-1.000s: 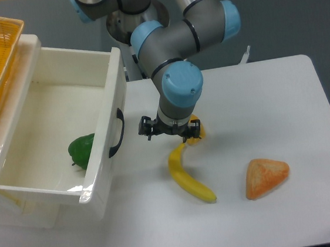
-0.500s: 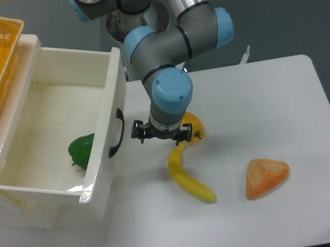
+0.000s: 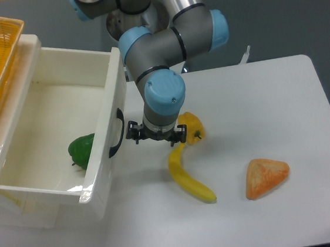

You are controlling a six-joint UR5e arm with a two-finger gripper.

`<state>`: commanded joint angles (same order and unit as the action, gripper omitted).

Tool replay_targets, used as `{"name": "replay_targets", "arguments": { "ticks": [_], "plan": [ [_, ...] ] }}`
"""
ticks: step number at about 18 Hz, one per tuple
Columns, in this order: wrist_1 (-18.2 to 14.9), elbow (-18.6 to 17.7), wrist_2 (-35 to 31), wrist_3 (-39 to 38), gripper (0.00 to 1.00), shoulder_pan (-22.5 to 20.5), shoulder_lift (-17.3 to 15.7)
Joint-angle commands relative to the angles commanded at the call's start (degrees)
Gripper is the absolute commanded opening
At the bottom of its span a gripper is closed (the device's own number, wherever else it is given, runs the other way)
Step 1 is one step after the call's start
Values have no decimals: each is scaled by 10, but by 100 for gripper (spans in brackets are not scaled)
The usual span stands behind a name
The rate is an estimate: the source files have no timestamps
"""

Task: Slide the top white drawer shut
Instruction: 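Move the gripper sideways to the outer face of the open white drawer, then push the drawer front with the gripper, sliding the drawer inward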

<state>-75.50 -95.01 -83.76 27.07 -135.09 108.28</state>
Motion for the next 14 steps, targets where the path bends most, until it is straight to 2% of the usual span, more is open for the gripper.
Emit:
{"name": "replay_targets", "arguments": {
  "ticks": [14],
  "plan": [
    [0,3,1,-2,100,29,-7]
  ]
}}
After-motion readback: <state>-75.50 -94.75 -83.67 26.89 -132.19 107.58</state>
